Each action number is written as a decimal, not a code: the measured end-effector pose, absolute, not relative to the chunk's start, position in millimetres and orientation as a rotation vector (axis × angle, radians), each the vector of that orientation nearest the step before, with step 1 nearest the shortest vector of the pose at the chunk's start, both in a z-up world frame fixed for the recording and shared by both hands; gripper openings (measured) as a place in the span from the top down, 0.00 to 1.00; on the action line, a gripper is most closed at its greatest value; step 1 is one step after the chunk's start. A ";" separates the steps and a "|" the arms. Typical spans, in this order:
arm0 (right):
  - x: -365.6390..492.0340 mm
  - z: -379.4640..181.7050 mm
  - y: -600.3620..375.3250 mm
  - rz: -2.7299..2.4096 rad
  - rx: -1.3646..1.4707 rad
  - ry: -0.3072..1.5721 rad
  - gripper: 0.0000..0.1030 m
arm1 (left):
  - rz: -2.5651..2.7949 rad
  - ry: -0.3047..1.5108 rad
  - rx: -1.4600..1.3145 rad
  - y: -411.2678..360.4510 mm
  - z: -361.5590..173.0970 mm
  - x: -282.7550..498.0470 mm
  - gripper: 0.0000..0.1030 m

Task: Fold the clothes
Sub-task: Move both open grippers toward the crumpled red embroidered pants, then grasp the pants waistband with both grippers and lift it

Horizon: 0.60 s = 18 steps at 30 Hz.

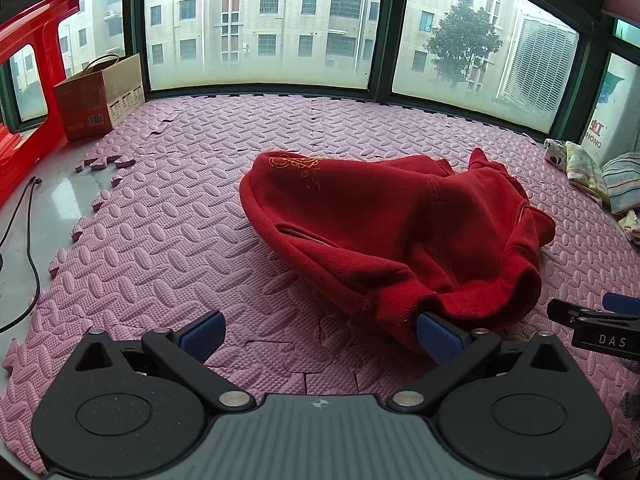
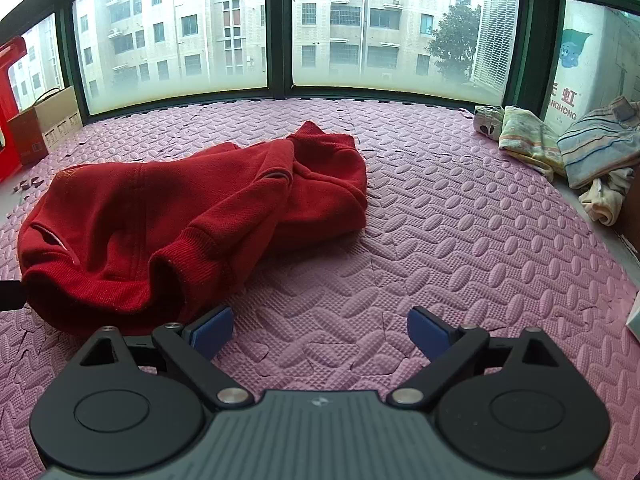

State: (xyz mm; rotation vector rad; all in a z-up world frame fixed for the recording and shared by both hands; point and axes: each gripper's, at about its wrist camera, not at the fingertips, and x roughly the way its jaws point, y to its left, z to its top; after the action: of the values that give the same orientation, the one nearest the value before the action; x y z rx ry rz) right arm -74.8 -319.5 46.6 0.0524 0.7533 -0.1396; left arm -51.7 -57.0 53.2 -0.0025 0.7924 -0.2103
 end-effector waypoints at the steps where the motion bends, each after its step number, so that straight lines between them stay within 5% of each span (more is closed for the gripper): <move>1: -74.3 47.7 -319.1 -0.131 0.054 0.753 0.08 | -0.216 0.792 0.001 -57.9 53.3 -51.7 0.00; 18: -57.9 57.2 -293.1 0.044 -0.010 0.733 0.23 | -0.302 0.807 0.094 -79.2 46.5 -40.2 0.23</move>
State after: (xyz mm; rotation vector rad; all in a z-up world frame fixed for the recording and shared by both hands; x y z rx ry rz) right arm -57.9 -293.1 57.2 -0.0099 0.7328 0.0438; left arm -40.2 -79.2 46.5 0.0936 0.8068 -0.3015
